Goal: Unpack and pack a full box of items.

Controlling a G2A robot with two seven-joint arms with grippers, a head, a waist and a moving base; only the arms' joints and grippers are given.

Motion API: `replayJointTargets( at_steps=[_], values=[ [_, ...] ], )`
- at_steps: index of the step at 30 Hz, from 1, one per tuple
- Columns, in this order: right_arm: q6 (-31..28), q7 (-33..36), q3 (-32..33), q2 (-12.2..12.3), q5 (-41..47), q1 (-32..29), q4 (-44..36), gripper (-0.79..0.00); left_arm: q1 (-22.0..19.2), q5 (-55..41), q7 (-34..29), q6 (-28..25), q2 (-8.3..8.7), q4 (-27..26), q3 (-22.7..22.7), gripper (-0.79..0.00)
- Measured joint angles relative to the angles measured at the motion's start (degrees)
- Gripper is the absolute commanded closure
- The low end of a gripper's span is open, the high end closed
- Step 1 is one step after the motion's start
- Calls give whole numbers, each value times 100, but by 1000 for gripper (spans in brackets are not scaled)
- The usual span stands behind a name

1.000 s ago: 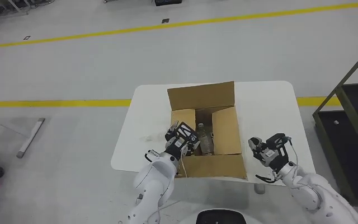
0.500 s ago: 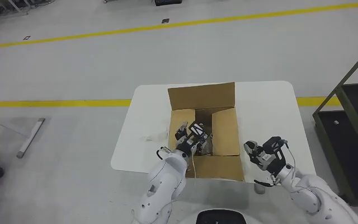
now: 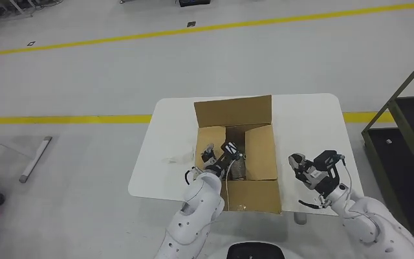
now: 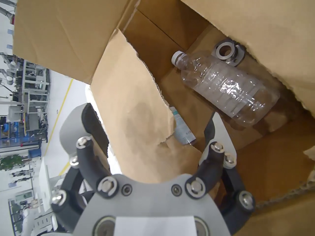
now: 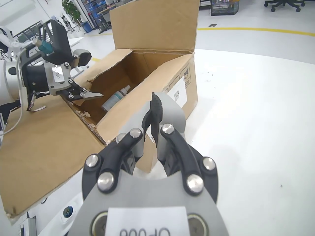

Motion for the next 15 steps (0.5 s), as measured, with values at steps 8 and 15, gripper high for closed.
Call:
replayJointTargets(
  at_steps=[8,15],
  values=[
    [0,30,-43,-11,-32,70,-93,0,-21,103,-19,197,-13,112,-94,0],
    [11,46,-105,-23,-95,125,-124,0,68,91,127,381,-11,-133,-244,0]
  ],
)
